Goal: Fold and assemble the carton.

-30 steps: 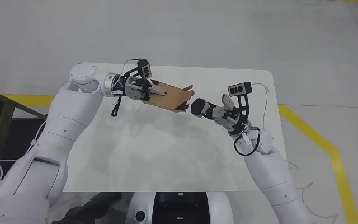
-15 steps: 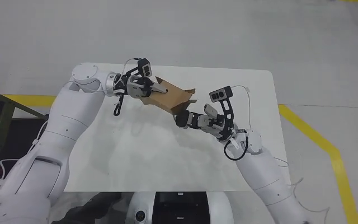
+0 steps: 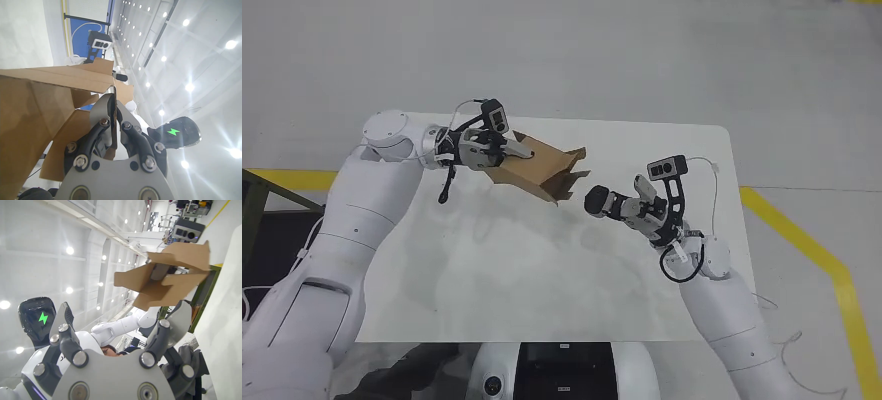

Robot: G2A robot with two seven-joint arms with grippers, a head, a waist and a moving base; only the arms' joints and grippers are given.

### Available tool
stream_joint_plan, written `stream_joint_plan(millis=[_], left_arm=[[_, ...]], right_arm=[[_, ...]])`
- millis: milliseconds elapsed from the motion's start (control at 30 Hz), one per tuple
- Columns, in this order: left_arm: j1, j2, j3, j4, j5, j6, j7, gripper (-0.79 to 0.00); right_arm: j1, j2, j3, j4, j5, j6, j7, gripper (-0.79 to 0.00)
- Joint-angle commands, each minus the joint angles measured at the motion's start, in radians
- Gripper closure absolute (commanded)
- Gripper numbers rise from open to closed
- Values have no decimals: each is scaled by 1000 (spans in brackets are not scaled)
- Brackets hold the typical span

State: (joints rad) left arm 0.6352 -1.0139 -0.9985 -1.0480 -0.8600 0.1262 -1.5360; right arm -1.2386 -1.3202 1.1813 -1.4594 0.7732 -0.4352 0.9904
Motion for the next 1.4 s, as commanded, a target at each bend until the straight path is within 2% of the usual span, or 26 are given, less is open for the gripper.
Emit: stream_joint_plan(millis=[0,233,733,1367], left_arm=[[-1,2,-4,-4,-4,3,0,0],[-6,2,3,-22,-43,34,0,0],[-45,-22,43,-8,-72,46,0,0],[-36,-29,50,-12,-44,29,0,0]], right_arm=[[-3,1,-1,5,-9,9,-6,-785],[8,-4,-55,48,-86,73,-46,-785],[84,-33,-178,132,-142,99,-83,-785],[139,-55,-233,153,-172,132,-143,-785]])
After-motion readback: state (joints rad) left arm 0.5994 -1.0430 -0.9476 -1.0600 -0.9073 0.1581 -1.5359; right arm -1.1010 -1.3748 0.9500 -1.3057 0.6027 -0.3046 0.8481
